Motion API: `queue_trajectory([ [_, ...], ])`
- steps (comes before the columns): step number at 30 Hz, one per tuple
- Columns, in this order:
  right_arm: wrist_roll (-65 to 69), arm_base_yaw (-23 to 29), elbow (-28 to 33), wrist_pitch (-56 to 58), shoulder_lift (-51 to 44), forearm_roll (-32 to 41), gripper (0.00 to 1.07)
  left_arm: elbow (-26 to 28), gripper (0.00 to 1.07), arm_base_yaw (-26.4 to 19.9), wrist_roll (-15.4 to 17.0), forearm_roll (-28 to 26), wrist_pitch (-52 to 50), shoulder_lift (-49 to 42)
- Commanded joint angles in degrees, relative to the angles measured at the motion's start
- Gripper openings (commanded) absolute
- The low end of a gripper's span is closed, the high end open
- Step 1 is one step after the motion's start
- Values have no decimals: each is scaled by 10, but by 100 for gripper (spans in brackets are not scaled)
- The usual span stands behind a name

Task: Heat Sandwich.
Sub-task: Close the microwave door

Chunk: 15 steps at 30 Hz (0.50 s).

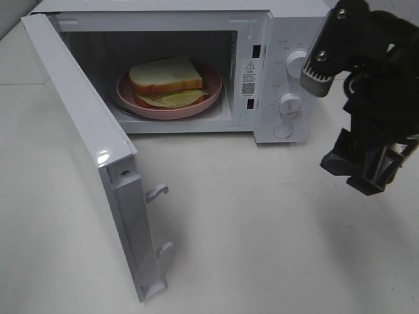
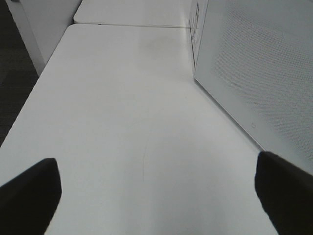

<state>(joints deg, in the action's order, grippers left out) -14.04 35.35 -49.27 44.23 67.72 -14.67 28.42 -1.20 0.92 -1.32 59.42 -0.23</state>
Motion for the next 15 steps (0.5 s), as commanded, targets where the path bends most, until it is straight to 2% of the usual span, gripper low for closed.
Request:
queue_trajectory([
  [1,88,1,2,63,-29,3,76,-1,101,-1,-1,-1,-1,-11],
  [7,157,1,2,166,-66,3,76,-1,101,-1,-1,-1,-1,-11],
  [15,175,1,2,272,-119,7,76,-1,101,-1,-2,-1,-1,-11],
])
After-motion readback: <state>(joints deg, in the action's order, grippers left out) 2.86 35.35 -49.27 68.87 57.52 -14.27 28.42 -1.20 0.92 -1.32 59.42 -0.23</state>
